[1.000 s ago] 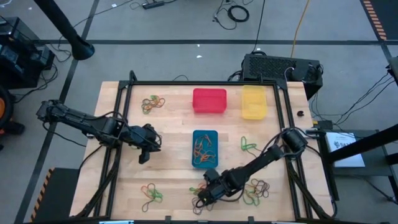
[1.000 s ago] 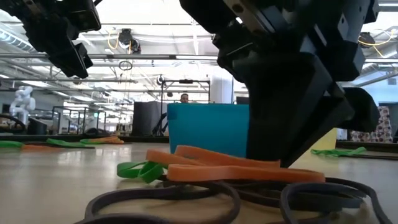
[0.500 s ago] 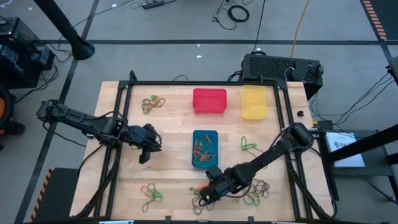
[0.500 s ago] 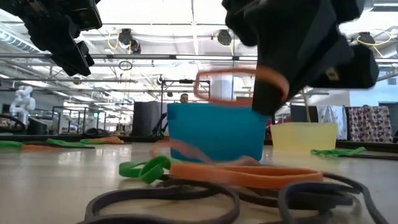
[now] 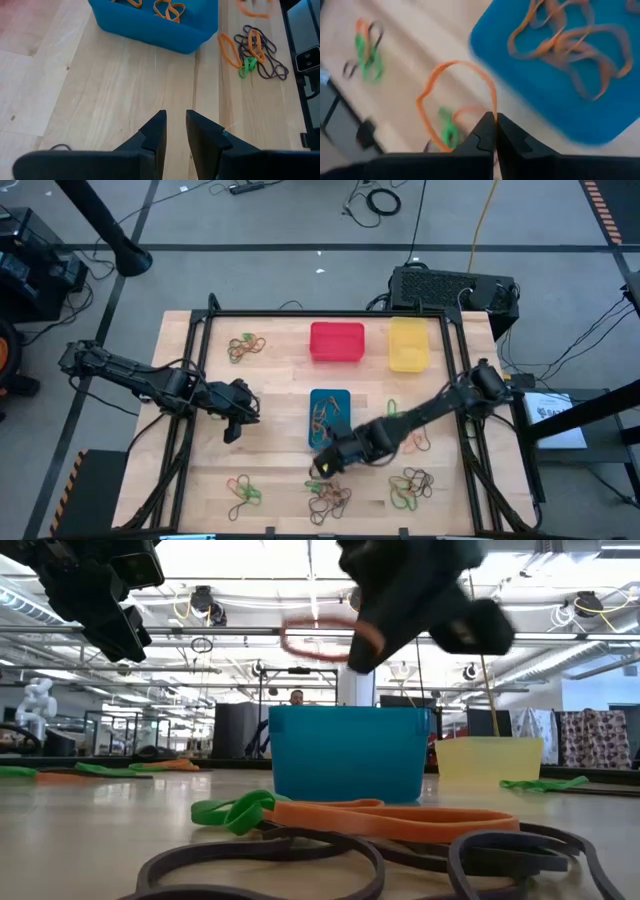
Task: Sort rubber bands into baskets
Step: Put the orange rubber band into the blue bin
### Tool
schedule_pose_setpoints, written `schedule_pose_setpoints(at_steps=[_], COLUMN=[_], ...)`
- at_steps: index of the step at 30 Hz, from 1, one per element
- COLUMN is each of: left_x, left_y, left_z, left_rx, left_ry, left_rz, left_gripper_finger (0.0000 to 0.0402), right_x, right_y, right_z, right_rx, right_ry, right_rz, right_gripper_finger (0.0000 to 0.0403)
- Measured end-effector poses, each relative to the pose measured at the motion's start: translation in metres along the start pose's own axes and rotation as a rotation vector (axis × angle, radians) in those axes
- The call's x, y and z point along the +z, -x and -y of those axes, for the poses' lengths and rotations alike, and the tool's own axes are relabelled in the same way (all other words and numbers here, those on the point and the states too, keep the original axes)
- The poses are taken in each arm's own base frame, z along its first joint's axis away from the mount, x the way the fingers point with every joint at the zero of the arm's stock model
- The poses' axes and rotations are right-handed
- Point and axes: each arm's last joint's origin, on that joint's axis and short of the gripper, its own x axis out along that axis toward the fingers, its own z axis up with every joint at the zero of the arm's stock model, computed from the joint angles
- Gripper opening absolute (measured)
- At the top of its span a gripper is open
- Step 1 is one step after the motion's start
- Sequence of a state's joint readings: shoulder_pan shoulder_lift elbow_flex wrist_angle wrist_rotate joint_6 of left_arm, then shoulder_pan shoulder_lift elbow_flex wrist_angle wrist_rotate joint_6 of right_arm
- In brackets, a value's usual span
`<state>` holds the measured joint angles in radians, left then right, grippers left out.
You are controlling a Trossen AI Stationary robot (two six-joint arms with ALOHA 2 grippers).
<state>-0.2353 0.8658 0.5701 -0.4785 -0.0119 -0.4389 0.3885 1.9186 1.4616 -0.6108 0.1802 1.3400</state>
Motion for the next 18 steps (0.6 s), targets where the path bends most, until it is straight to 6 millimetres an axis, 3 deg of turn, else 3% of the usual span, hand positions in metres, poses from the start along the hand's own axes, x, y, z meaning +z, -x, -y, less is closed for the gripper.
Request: schedule_pose_setpoints(at_steps=[7,12,18], left_x=[0.0,0.0,0.0], left_y=[0.0,0.0,0.0], left_z=[0.0,0.001,0.0], left_rx=[-0.012,-0.013,-0.008], left_ry=[0.052,0.076,0.082], left_rz=[-0.007,-0.008,-0.005], left_gripper_finger=[0.0079,0.0079,0.0079], right_x=[0.05,0.075,0.099], right_y=[-0.007,-0.01,-0.012], right_z=[0.018,0.028,0.041], right_rx=[-0.052,-0.011,-0.025], right_ry=[-0.054,0.015,0.051], right_rz=[0.021,-0.093,-0.093], right_gripper_finger=[0.0,0.0005,0.0019])
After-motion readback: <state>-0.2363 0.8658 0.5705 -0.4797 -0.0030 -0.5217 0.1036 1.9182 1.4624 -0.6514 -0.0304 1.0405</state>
